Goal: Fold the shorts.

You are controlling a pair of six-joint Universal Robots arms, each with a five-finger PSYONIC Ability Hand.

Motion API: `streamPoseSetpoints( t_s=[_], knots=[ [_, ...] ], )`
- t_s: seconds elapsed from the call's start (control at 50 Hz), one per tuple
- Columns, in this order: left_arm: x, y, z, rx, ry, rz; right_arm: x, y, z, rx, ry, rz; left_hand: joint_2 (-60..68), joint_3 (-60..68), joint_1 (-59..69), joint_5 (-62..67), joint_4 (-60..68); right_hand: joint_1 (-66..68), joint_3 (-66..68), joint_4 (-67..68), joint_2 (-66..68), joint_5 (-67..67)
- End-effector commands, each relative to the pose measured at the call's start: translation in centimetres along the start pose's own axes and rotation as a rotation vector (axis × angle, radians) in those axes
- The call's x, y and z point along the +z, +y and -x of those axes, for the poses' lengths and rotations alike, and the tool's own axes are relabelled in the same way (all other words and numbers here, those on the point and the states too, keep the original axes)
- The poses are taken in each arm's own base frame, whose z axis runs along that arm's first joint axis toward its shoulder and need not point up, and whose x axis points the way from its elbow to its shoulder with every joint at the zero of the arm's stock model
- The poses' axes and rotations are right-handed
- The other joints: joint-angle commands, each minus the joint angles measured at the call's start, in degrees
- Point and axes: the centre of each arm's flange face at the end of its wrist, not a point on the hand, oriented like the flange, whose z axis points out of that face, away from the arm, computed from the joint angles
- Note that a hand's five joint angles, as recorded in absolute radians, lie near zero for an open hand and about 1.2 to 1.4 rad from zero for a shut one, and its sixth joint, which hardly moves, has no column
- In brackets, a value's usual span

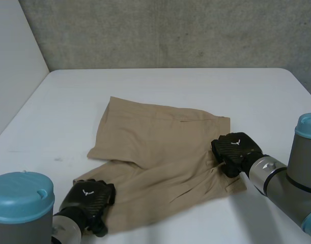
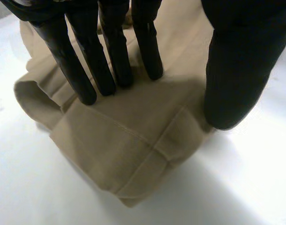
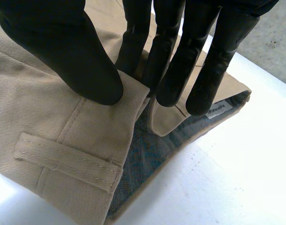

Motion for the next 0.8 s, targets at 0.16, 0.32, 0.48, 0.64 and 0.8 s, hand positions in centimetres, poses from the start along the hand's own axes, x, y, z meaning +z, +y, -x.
streamPoseSetpoints(
  t_s=[0.16,0.32,0.48,0.64,0.8],
  knots=[
    [0.7,-1.9,1.6,0.113,-0.078,-0.128,-0.9,-0.1,0.2,-0.036,-0.003,0.037,46.55,46.30,45.58,46.31,46.18,24.22,12.43,11.73,11.82,12.94],
    [-2.7,-4.3,1.8,0.117,-0.046,-0.159,-5.3,-0.2,0.8,-0.224,-0.098,0.196,46.55,46.30,45.58,46.31,46.18,24.22,12.43,11.73,11.82,12.94],
    [-6.1,-5.7,1.5,0.127,0.074,-0.083,-8.8,-0.9,0.8,-0.287,-0.119,0.255,46.55,46.30,45.58,46.31,46.18,24.22,12.43,11.73,11.82,12.94],
    [-10.5,-5.3,1.3,0.124,0.181,0.061,-13.5,-1.5,0.4,-0.385,-0.157,0.328,46.55,46.30,45.58,46.31,46.18,24.22,12.43,11.73,11.82,12.94],
    [-13.9,-7.0,0.6,0.076,0.338,-0.010,-15.4,-5.1,-2.2,-0.326,-0.114,0.186,46.55,46.30,45.58,46.31,46.18,24.22,12.43,11.73,11.82,12.94]
  ],
)
